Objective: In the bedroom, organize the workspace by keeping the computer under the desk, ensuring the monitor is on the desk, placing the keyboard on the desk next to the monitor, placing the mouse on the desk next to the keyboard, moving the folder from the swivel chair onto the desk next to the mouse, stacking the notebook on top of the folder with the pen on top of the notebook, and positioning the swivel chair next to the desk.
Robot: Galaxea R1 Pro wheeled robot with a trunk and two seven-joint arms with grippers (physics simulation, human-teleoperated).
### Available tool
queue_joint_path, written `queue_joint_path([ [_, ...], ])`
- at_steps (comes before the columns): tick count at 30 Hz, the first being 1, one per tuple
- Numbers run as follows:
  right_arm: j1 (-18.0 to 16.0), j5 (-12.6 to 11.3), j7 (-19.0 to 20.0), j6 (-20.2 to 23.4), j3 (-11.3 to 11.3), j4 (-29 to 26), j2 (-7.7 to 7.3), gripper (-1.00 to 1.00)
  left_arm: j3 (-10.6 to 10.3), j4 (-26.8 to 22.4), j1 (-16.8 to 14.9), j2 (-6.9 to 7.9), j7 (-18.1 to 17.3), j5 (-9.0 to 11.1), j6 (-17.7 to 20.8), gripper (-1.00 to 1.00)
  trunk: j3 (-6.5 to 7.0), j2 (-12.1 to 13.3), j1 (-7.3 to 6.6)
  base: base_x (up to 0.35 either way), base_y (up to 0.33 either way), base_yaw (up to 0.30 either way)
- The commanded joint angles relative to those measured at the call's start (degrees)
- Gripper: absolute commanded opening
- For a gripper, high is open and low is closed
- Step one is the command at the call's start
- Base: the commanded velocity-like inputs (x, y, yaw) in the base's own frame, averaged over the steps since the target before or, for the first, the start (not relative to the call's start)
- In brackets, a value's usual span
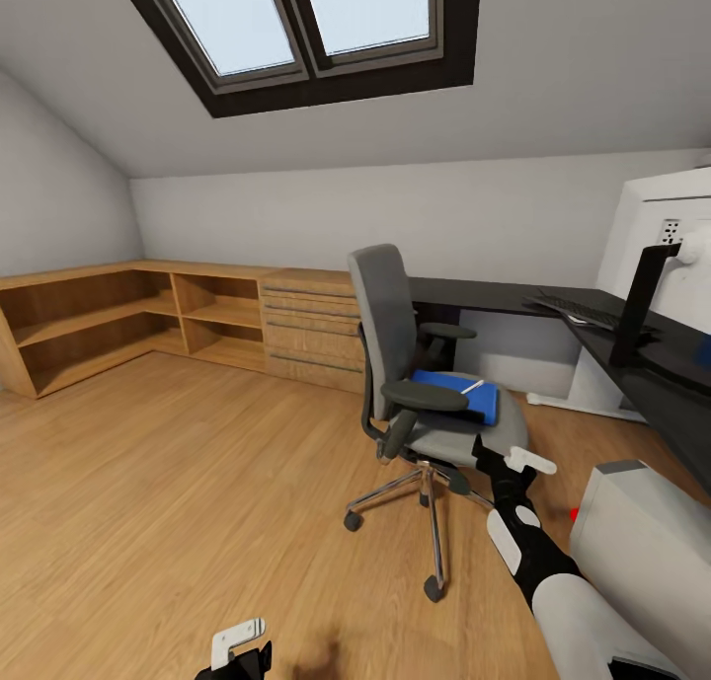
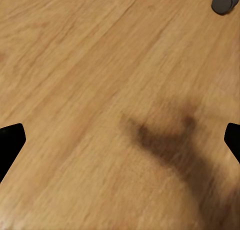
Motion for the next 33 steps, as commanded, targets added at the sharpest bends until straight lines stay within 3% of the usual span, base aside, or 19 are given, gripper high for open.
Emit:
queue_joint_path([
  [1,0.0,-0.4,0.1,-0.2,-0.1,0.0,0.09,1.00,0.1,0.0,0.0,-0.04,0.0,0.3,-0.2,1.00,-0.06,0.0,-0.01,0.117,0.000,0.000],
  [9,0.0,-0.4,0.1,-0.2,0.0,0.0,0.16,1.00,0.1,0.0,0.0,-0.04,0.0,0.3,-0.2,1.00,-0.06,0.0,-0.01,0.189,0.000,0.000],
  [25,0.0,-0.5,0.1,-0.2,0.0,0.0,0.21,1.00,0.1,0.0,0.0,-0.04,0.0,0.3,-0.2,1.00,-0.05,0.0,-0.01,0.016,0.000,-0.001],
  [33,0.0,-0.5,0.1,-0.2,0.0,0.0,0.27,1.00,0.1,0.0,0.0,-0.04,0.0,0.3,-0.2,1.00,0.40,0.0,-0.01,0.000,0.000,-0.190],
])
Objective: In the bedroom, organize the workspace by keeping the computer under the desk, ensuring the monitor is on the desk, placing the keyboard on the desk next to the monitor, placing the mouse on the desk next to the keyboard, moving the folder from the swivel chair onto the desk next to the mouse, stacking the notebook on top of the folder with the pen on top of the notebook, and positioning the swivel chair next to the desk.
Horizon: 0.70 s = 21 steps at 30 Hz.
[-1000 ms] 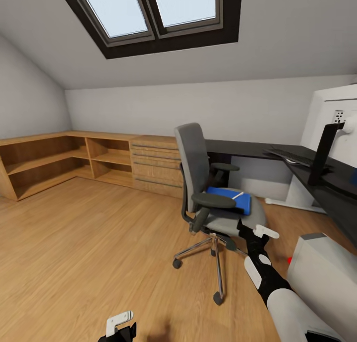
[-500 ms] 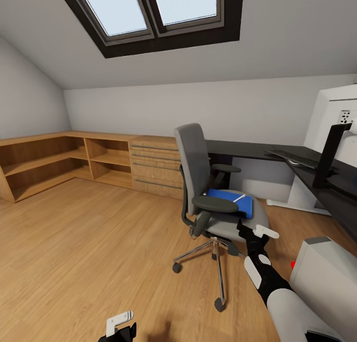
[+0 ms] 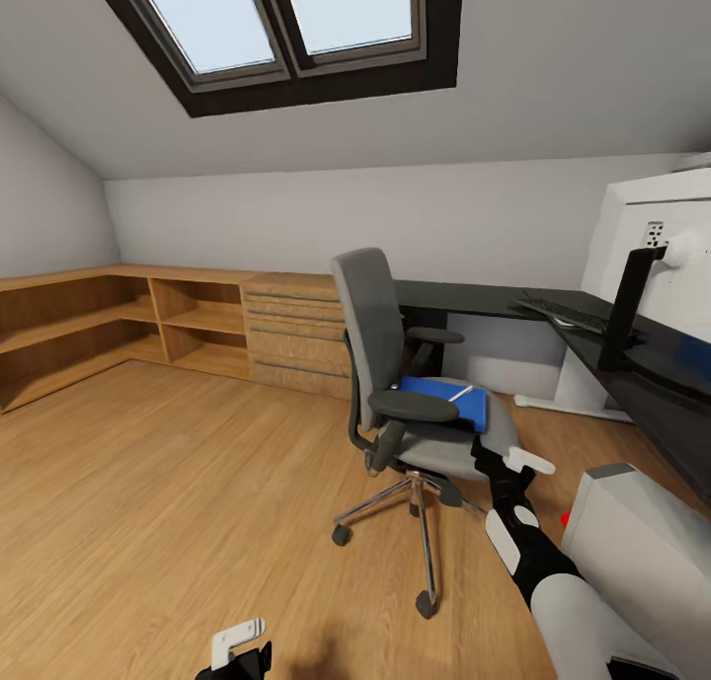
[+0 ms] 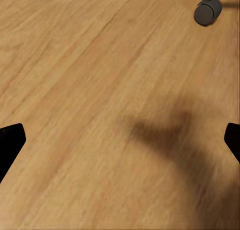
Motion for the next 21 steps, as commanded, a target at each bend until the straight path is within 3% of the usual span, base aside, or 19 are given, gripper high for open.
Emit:
queue_joint_path([
  [1,0.0,-0.4,0.1,-0.2,-0.1,0.0,0.04,1.00,0.1,0.0,0.0,-0.03,0.0,0.3,-0.1,1.00,0.01,0.0,-0.01,0.000,0.000,-0.217],
  [14,0.0,-0.4,0.1,-0.2,-0.1,0.1,0.05,1.00,0.2,0.0,0.0,0.19,0.0,0.3,-0.2,1.00,0.82,0.0,-0.01,0.000,0.000,-0.207],
  [21,0.0,-0.4,0.1,-0.2,-0.1,0.1,0.10,1.00,0.2,0.0,0.0,0.30,0.0,0.4,-0.2,1.00,0.98,0.0,-0.01,0.000,0.001,-0.068],
])
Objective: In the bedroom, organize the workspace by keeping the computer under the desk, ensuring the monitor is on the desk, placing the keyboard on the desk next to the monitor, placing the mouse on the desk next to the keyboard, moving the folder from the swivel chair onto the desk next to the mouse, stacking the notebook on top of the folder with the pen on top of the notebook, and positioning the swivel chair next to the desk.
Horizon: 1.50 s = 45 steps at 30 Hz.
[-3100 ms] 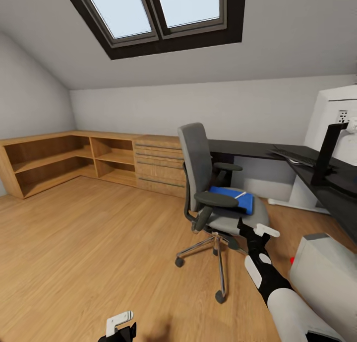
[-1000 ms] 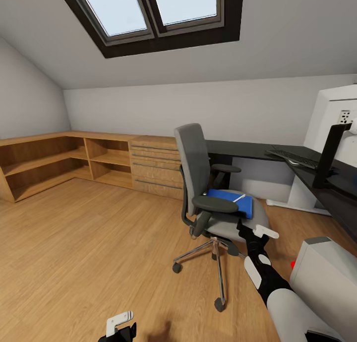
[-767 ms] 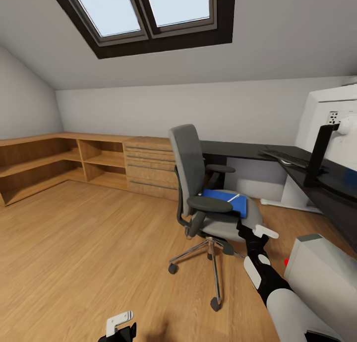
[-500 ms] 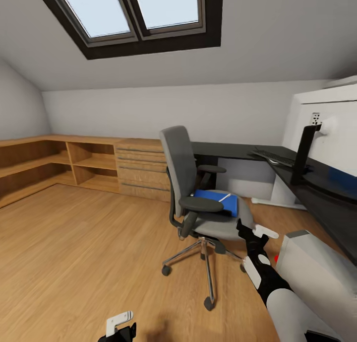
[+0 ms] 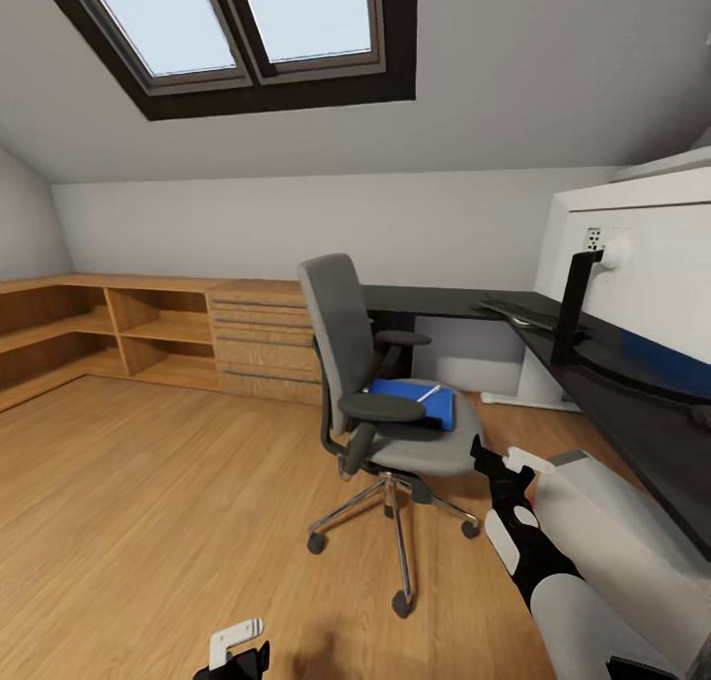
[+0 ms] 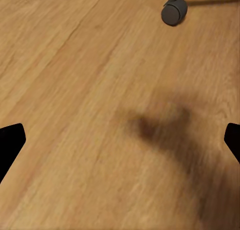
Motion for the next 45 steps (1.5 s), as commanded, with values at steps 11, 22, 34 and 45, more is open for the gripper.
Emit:
queue_joint_path([
  [11,0.0,-0.4,0.1,-0.2,-0.1,0.0,0.05,1.00,0.1,0.0,0.0,-0.01,0.0,0.3,-0.1,1.00,-0.04,0.0,-0.01,0.000,0.144,-0.006],
  [22,0.0,-0.4,0.1,-0.2,-0.1,0.0,-0.02,1.00,0.0,0.0,0.0,-0.01,0.0,0.3,-0.1,1.00,-0.04,0.0,-0.01,0.000,0.017,0.000],
  [34,0.0,-0.3,0.1,-0.2,-0.2,0.0,-0.43,1.00,0.0,0.0,0.0,-0.01,0.0,0.3,-0.1,1.00,-0.04,0.0,-0.01,0.146,0.000,0.000],
  [45,0.0,-0.6,0.0,2.0,-0.3,0.0,-1.87,1.00,0.0,0.0,0.0,-0.01,0.0,0.3,-0.1,1.00,-0.04,0.0,-0.01,0.013,0.000,0.000],
])
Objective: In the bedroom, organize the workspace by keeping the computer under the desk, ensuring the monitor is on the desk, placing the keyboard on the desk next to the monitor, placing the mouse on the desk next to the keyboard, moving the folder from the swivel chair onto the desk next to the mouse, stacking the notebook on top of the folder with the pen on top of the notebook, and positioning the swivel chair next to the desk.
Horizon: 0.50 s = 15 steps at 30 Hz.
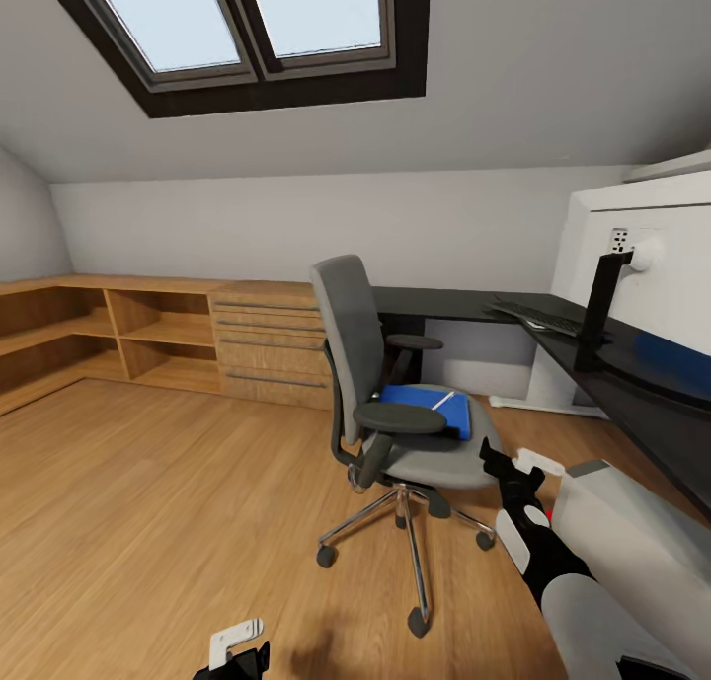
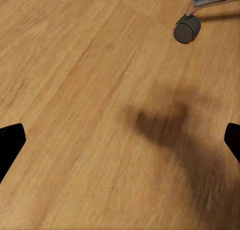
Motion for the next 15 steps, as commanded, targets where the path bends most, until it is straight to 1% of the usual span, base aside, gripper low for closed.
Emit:
queue_joint_path([
  [1,0.0,-0.9,0.0,0.9,0.1,0.0,-0.09,1.00,0.1,0.0,0.0,-0.04,0.0,0.3,-0.1,1.00,-0.06,0.0,-0.01,0.000,0.000,0.000],
  [5,0.0,-2.4,0.0,2.8,0.1,0.0,-0.37,1.00,0.1,0.0,0.0,-0.04,0.0,0.3,-0.1,1.00,-0.06,0.0,-0.01,0.000,0.000,0.000],
  [11,0.0,-5.3,0.1,8.1,0.1,-0.2,-1.54,1.00,0.1,0.0,0.0,-0.04,0.0,0.3,-0.2,1.00,-0.06,0.0,-0.01,0.001,0.000,0.000],
  [13,0.0,-6.0,0.1,9.5,0.0,-0.3,-1.69,1.00,0.1,0.0,0.0,-0.04,0.0,0.3,-0.2,1.00,-0.06,0.0,-0.01,0.079,0.000,0.000],
  [15,0.0,-6.4,0.1,10.4,0.0,-0.6,-1.95,1.00,0.1,0.0,0.0,-0.04,0.0,0.3,-0.2,1.00,-0.06,0.0,-0.01,0.205,0.000,0.000],
])
